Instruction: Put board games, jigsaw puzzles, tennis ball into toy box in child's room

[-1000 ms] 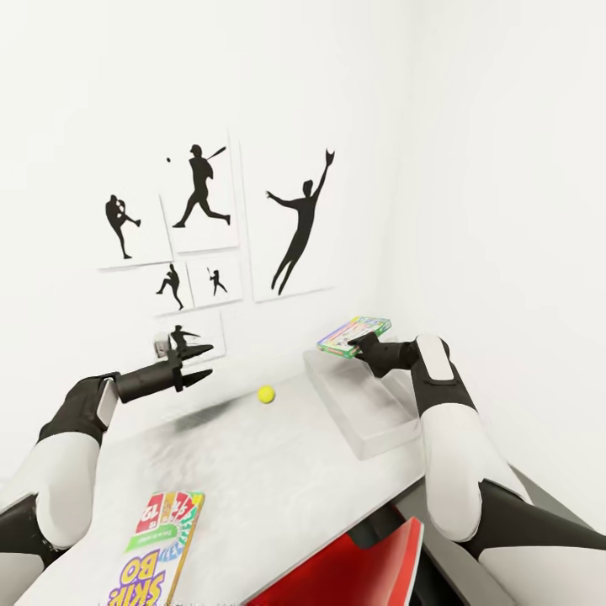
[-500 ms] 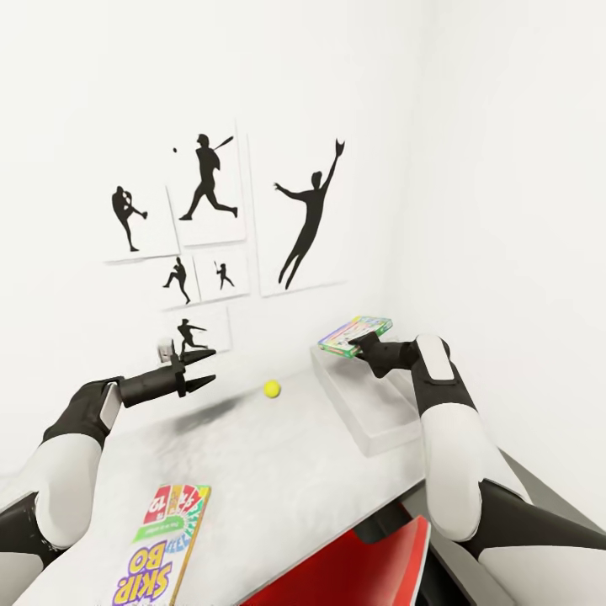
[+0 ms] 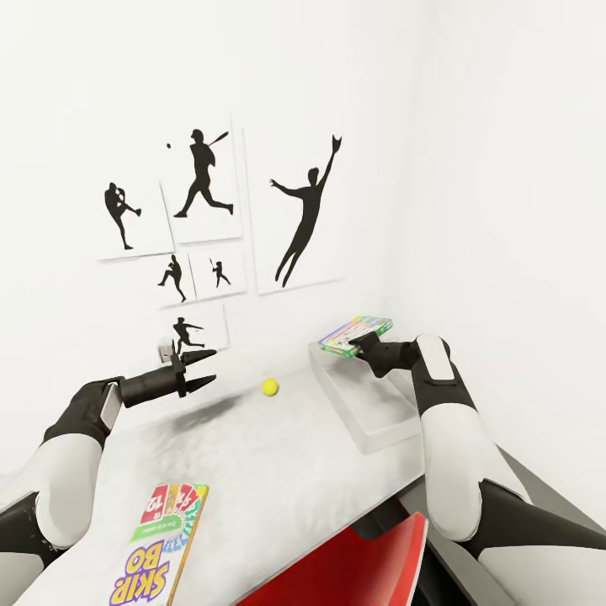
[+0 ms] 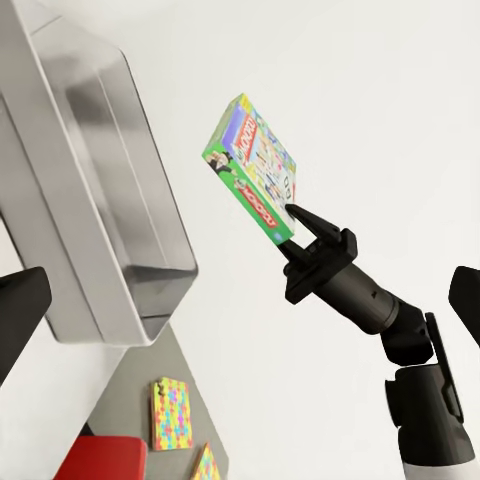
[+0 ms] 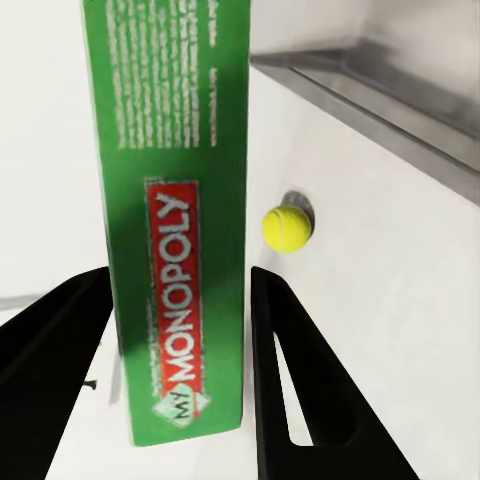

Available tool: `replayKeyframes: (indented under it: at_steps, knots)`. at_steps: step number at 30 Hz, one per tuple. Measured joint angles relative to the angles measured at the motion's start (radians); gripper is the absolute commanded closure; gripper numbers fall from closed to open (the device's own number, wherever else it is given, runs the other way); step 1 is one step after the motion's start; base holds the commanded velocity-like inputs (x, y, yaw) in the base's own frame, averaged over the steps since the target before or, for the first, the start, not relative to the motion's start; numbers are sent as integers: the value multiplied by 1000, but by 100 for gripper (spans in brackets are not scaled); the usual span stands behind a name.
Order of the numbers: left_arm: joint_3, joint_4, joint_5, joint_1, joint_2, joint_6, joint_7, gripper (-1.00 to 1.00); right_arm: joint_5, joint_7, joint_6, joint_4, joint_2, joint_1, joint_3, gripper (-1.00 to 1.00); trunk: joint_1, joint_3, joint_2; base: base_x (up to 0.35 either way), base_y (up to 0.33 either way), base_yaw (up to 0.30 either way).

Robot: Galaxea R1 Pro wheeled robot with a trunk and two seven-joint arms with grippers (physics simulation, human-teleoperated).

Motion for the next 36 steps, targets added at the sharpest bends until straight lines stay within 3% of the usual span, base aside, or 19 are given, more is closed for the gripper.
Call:
replayKeyframes:
  at_steps: [8,15,17,21,36]
  knots:
    - [0,1,0,-8,1,0,1,-100,1,0,0,0,0,0,0,100,0,-11,0,0,0,0]
    - [-1,69,-1,-77,3,0,21,-100,2,0,0,-2,0,0,0,100,0,-22,0,0,0,0]
    - [-1,122,0,-126,4,1,58,-100,2,0,0,-2,0,0,0,100,0,-25,0,0,0,0]
    - [1,148,0,-158,4,2,103,-100,3,0,0,-2,0,0,-2,100,0,-32,0,0,0,0]
    - [6,159,0,-170,2,2,131,-100,5,-1,-38,-3,0,0,-6,100,0,-57,0,0,0,0]
